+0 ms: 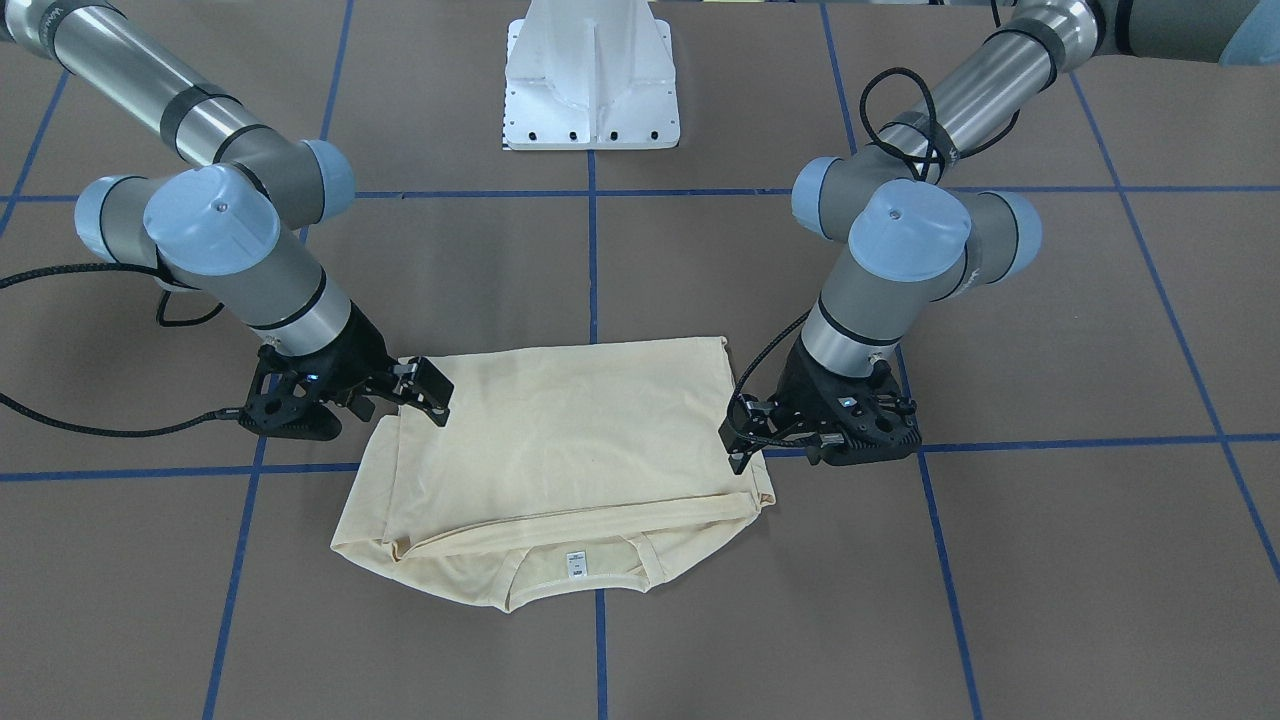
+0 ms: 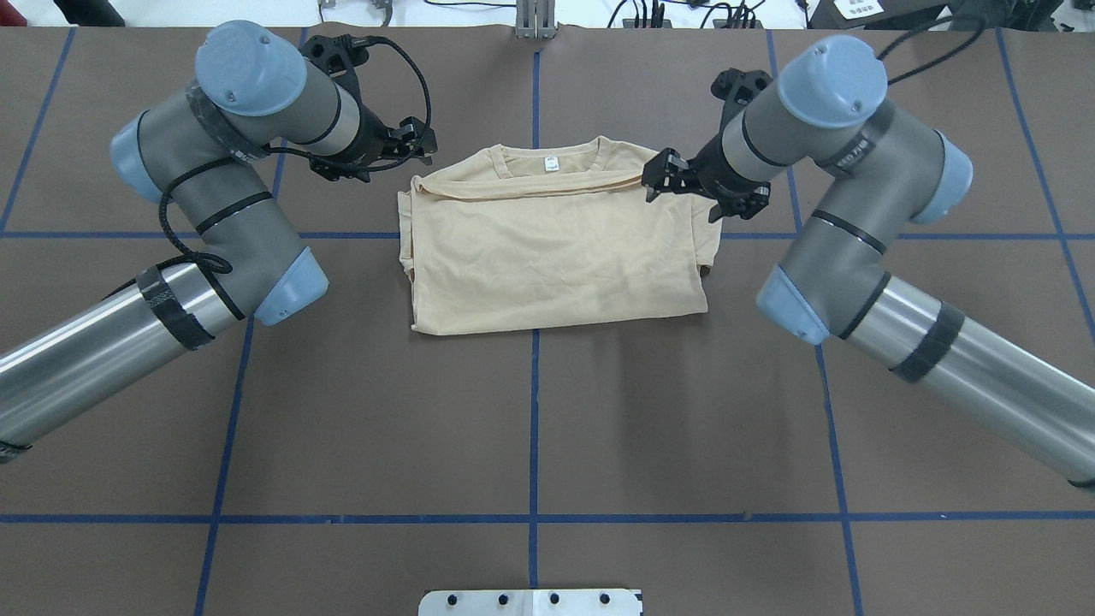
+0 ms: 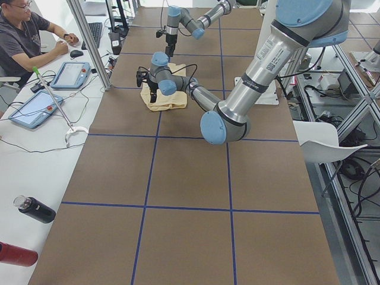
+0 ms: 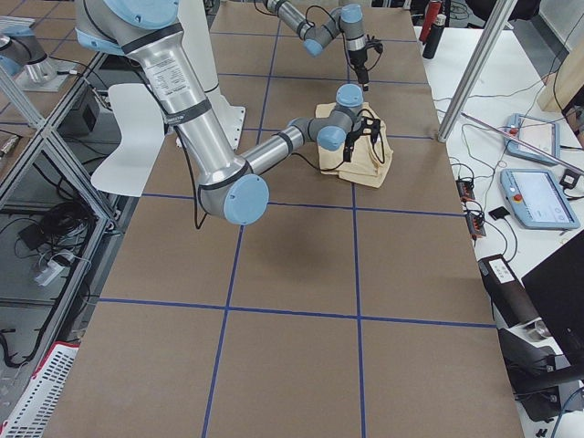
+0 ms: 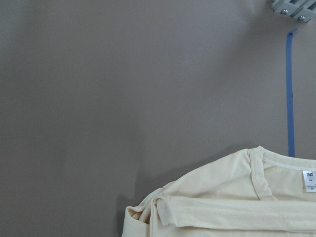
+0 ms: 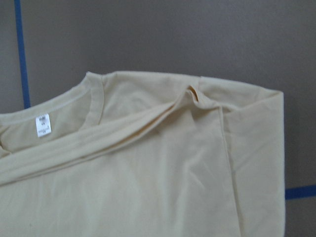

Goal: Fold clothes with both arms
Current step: 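Move the right gripper down to the folded shirt's side edge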

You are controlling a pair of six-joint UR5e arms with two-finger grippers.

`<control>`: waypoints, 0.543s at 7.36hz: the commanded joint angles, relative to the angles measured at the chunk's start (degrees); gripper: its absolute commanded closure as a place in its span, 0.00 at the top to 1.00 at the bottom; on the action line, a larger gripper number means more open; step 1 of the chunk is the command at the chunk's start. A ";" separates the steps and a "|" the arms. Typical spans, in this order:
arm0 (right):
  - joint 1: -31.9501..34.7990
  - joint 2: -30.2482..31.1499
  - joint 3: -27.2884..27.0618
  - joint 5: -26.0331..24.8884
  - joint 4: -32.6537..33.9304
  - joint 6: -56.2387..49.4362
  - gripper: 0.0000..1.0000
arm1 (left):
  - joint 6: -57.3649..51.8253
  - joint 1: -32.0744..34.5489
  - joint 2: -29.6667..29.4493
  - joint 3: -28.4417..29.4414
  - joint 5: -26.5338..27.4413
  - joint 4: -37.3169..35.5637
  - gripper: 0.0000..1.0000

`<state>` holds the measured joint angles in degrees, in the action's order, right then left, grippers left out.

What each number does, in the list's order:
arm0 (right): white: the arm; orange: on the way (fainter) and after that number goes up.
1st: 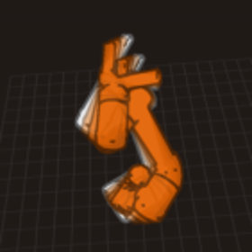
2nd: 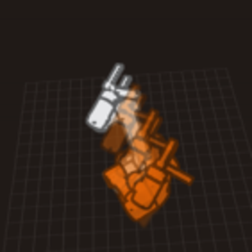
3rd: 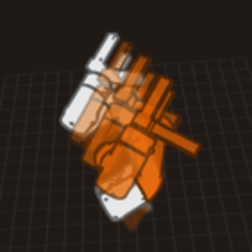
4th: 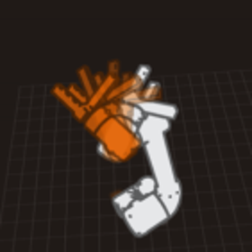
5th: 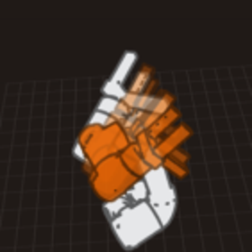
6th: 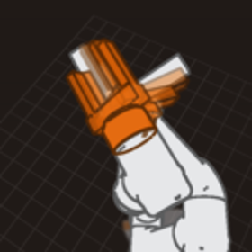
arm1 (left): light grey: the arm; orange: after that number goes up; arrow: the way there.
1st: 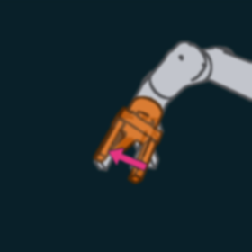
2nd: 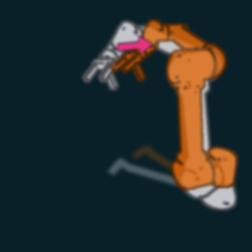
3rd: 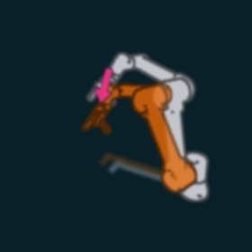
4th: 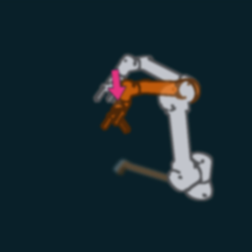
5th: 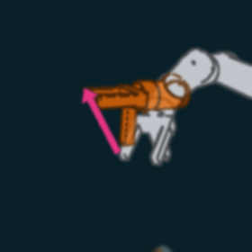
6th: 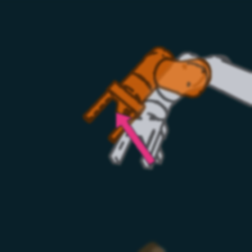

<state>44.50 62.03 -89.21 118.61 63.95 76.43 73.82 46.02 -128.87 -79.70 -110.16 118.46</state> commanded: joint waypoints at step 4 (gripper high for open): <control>-8.02 5.04 -2.38 -3.91 0.04 5.84 0.98 | 0.27 -0.05 1.16 -3.97 1.70 -3.15 0.96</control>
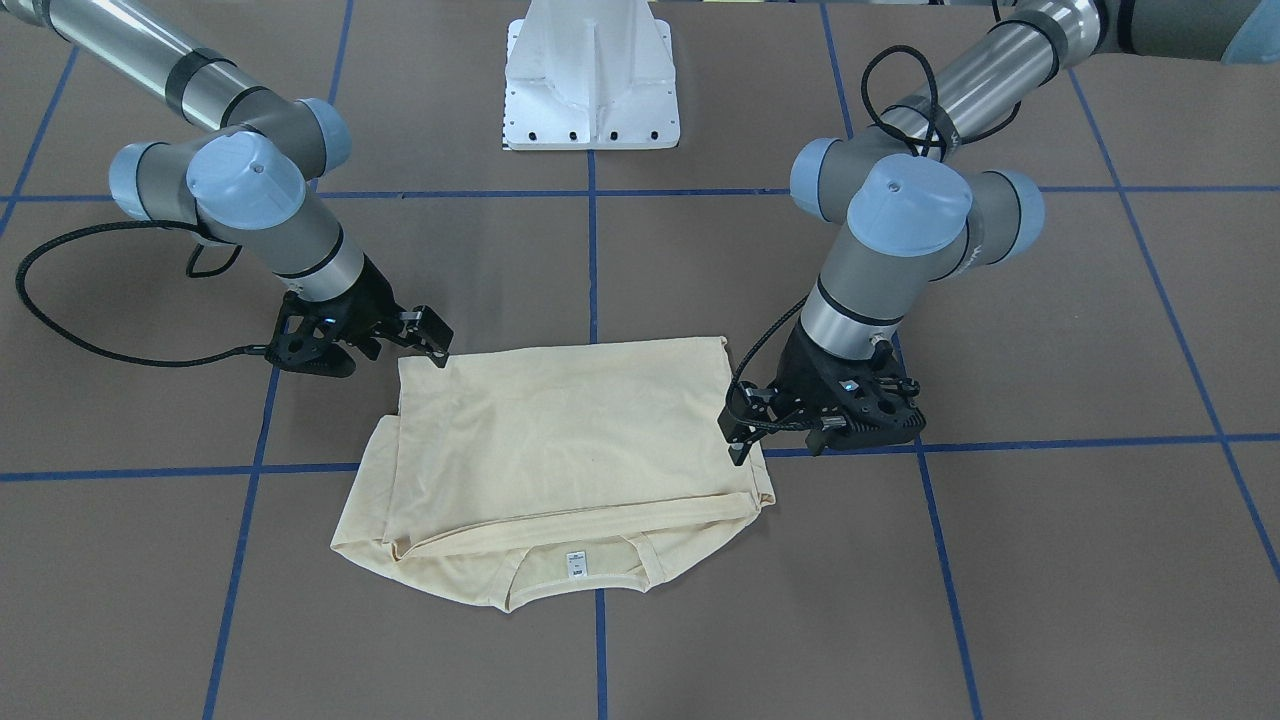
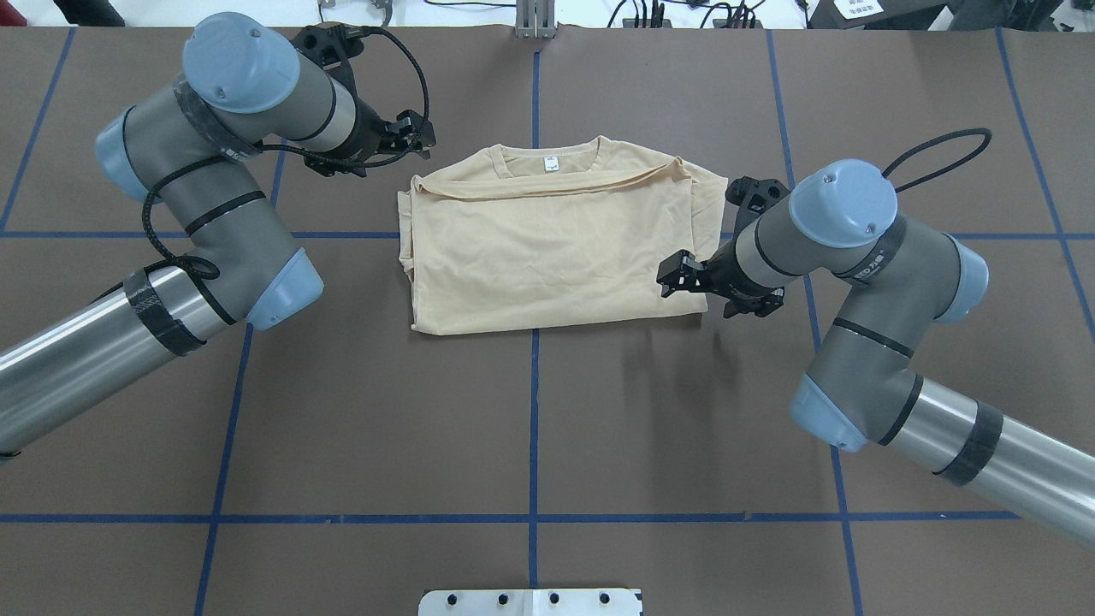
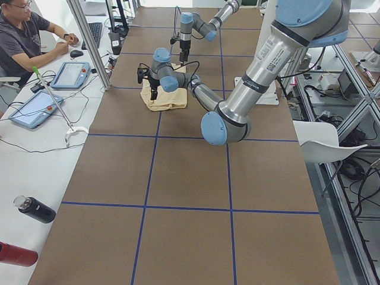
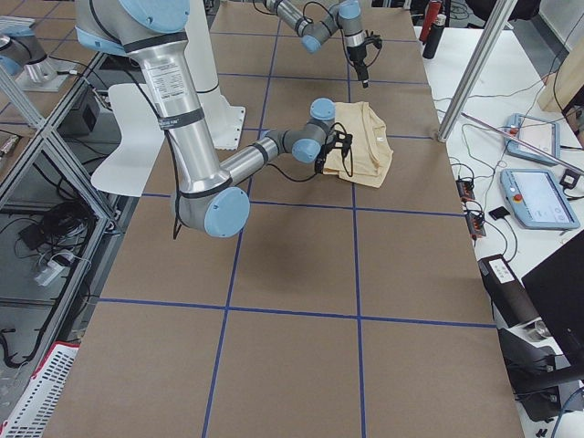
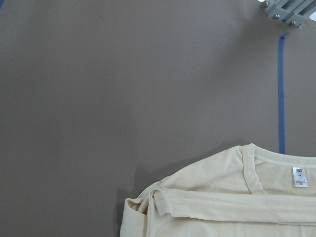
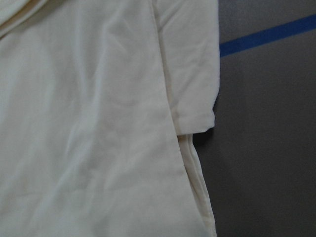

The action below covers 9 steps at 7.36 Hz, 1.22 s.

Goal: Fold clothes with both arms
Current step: 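Move the right gripper down to the folded shirt's side edge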

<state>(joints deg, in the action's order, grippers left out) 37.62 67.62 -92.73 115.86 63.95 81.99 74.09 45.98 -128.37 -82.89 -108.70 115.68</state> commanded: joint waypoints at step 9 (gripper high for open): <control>-0.26 -1.26 1.93 -2.30 0.13 0.19 0.82 | -0.17 -0.63 1.80 -0.87 1.91 -0.19 0.96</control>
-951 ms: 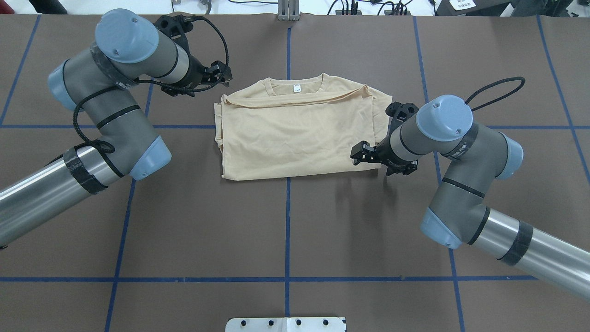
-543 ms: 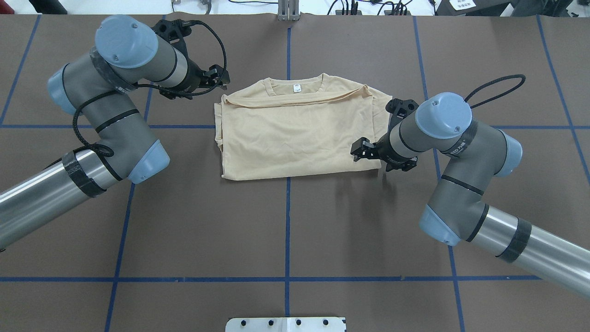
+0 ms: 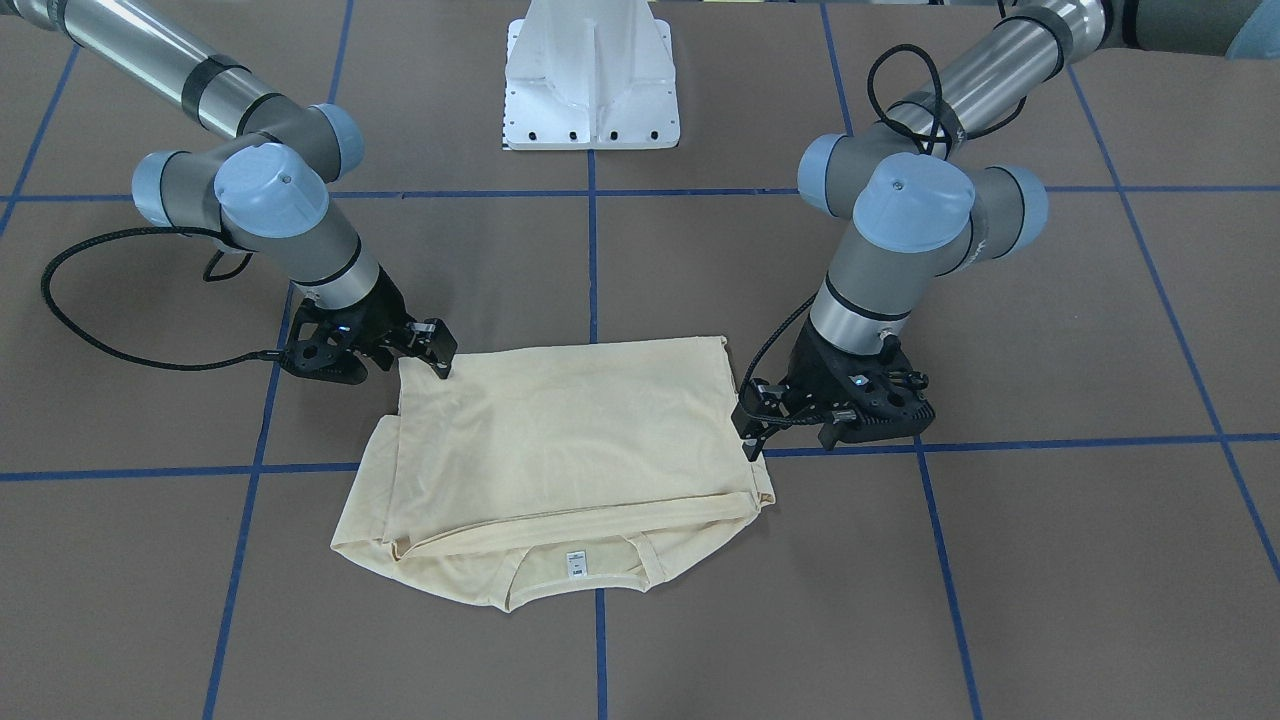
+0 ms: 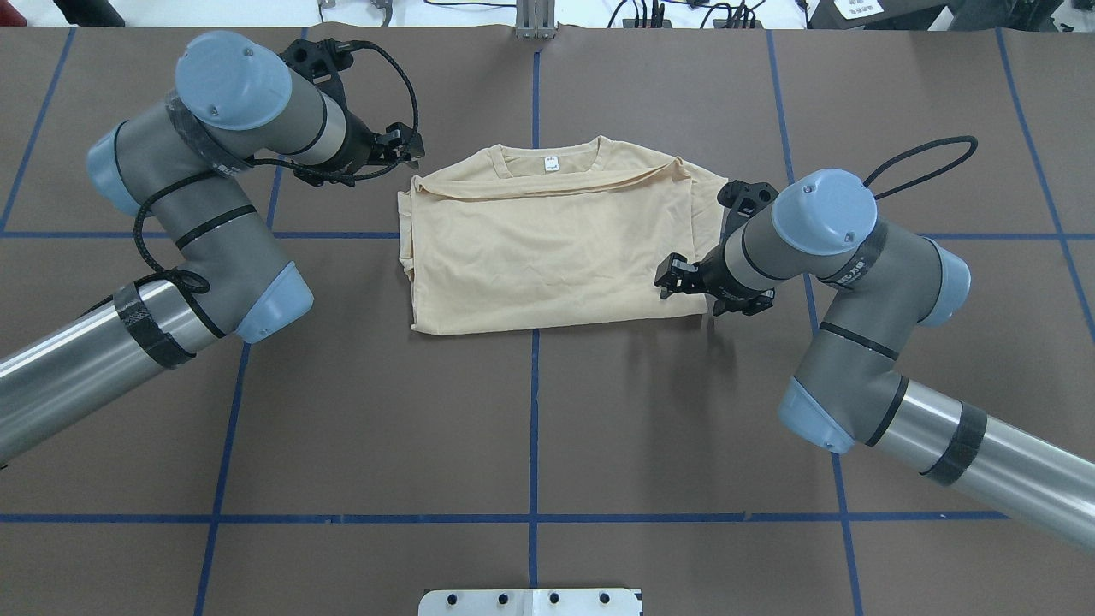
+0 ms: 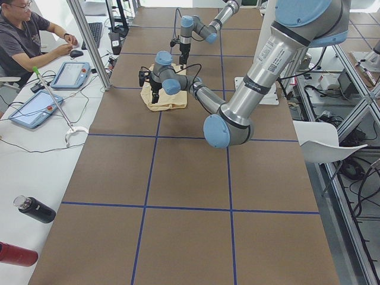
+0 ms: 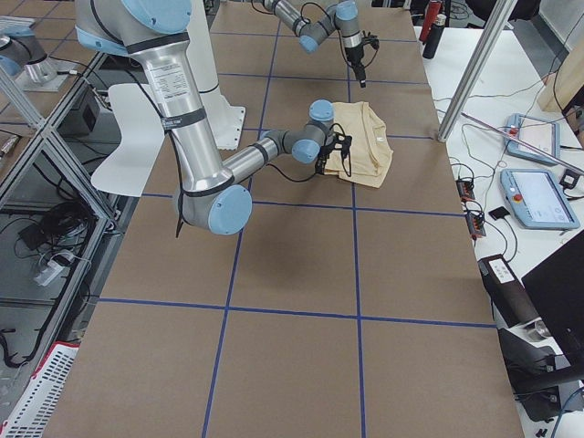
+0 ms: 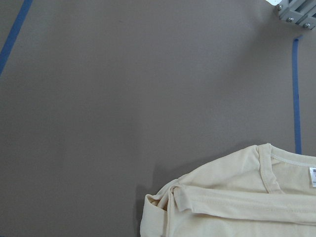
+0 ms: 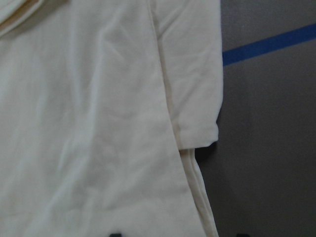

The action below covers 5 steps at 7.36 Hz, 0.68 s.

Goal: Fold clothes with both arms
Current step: 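Move the right gripper down to the folded shirt's side edge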

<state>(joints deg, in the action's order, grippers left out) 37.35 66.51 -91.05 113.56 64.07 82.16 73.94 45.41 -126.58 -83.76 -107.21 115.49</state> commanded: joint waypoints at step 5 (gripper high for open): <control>0.01 -0.33 0.70 0.35 0.09 1.76 0.23 | -0.02 0.03 0.02 -0.09 0.43 0.00 0.96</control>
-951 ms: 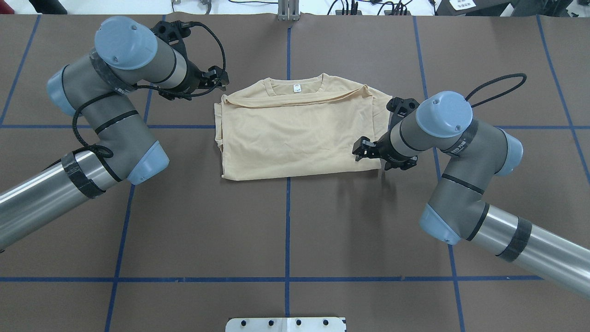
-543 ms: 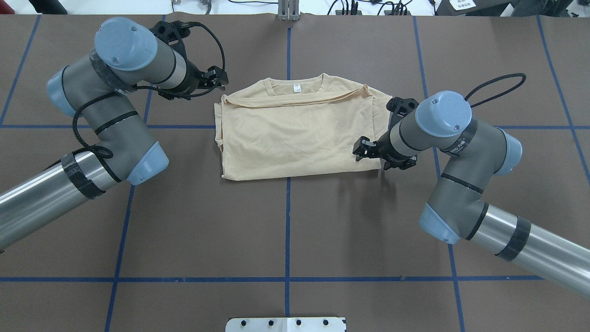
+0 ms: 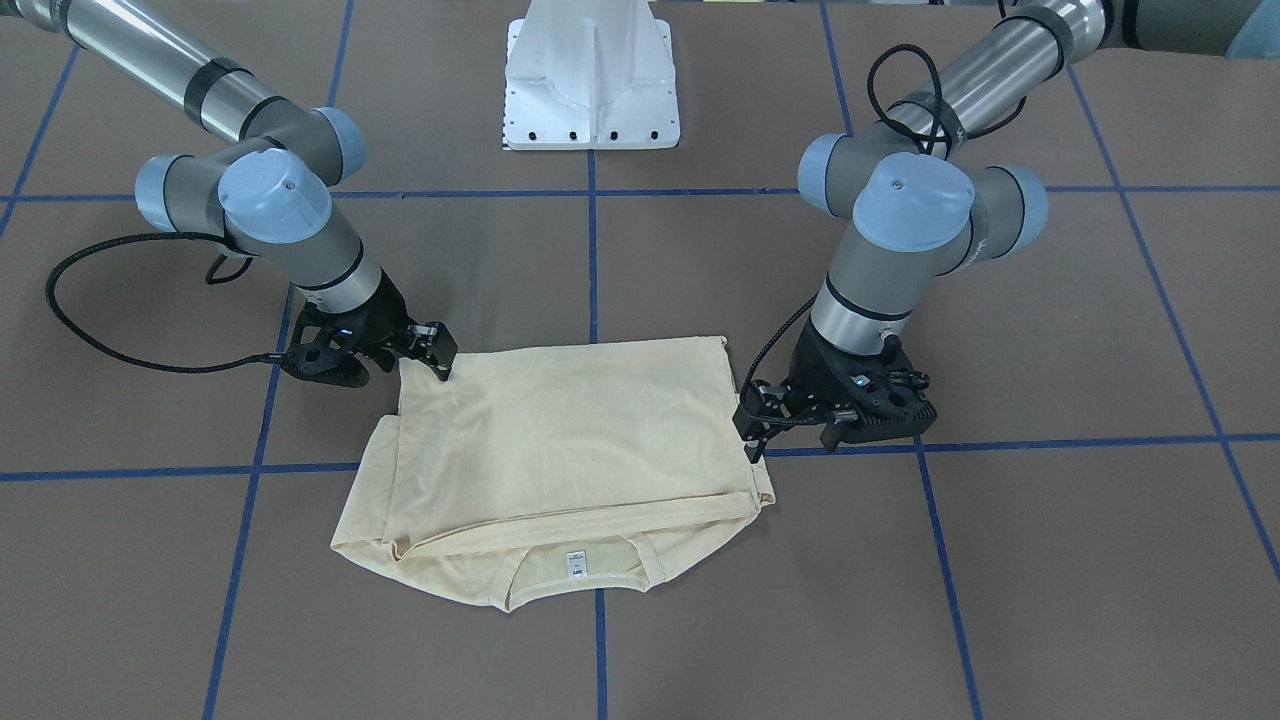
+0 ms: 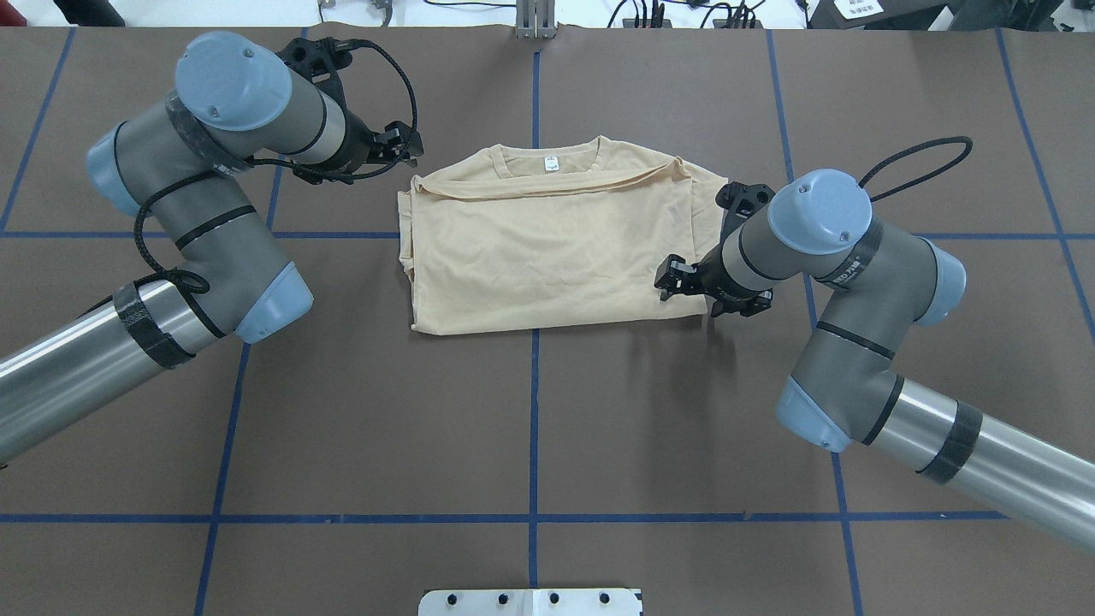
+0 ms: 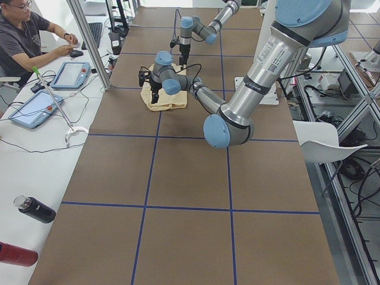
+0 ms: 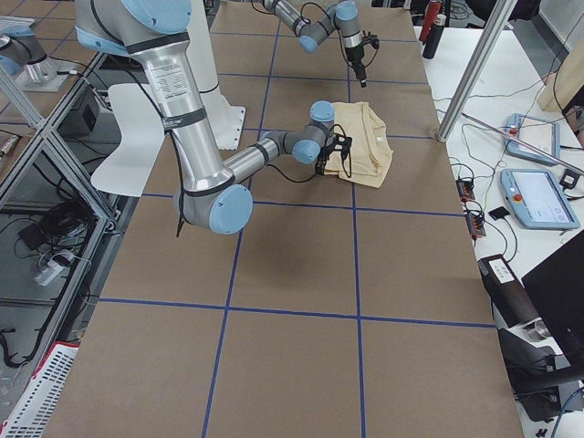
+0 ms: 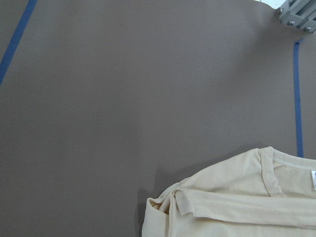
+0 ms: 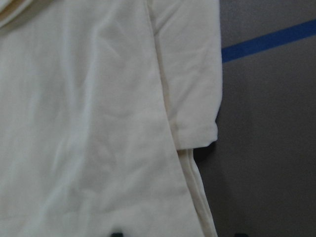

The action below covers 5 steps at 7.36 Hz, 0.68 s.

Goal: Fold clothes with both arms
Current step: 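Move the right gripper down to the folded shirt's side edge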

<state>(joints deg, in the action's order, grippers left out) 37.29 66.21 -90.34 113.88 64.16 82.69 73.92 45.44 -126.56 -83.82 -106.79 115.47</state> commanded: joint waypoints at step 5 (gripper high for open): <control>0.24 -0.03 -0.97 1.25 1.57 1.34 0.00 | 0.00 0.00 -0.09 -0.12 0.00 -0.07 0.93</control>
<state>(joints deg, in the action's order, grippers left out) 37.33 66.24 -90.63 114.37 64.63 83.96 73.92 45.44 -126.64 -83.88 -106.79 115.47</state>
